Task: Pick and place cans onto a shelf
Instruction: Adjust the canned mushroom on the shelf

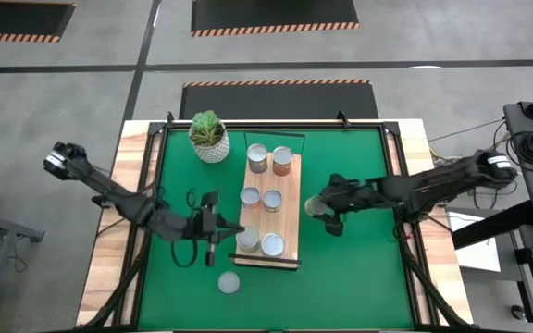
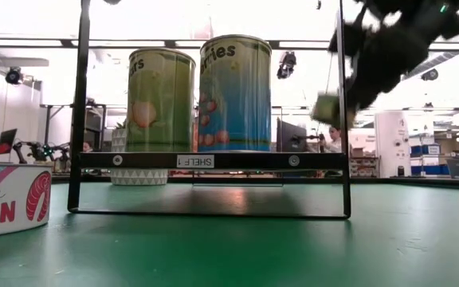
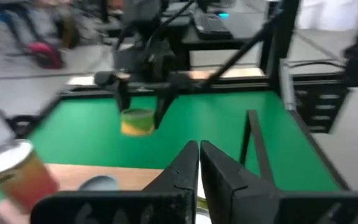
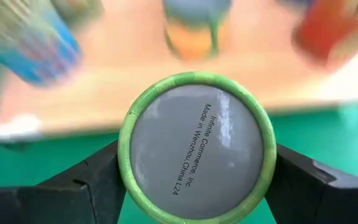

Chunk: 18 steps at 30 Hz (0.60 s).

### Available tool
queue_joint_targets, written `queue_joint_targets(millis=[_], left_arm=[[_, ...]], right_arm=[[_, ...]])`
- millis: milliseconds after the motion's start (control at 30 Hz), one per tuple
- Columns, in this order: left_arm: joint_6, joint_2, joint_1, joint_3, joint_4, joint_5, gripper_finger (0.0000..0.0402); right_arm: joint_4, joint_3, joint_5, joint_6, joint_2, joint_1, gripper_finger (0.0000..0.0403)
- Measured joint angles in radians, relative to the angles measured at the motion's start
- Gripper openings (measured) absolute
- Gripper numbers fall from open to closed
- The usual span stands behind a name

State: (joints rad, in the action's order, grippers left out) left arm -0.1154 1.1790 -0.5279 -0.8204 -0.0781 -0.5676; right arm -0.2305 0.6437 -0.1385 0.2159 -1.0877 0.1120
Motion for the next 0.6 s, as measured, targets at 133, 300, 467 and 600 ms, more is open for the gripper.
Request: queue_joint_targets(millis=[133, 300, 467, 600], left_arm=[[0.013, 0.052, -0.074, -0.047, -0.002, -0.140, 0.0000], [0.045, 0.141, -0.087, -0.126, -0.001, -0.149, 0.0000], [0.130, 0.229, -0.086, -0.211, -0.003, -0.149, 0.0004], [0.159, 0.276, -0.086, -0.255, -0.005, -0.149, 0.0028]], right_arm=[[0.159, -0.018, 0.005, -0.018, 0.118, 0.049, 0.0291], [0.314, -0.022, 0.116, 0.012, 0.191, 0.110, 0.0283], [0.426, -0.022, 0.264, 0.083, 0.181, 0.141, 0.0285], [0.487, -0.023, 0.331, 0.164, 0.131, 0.173, 0.0285]])
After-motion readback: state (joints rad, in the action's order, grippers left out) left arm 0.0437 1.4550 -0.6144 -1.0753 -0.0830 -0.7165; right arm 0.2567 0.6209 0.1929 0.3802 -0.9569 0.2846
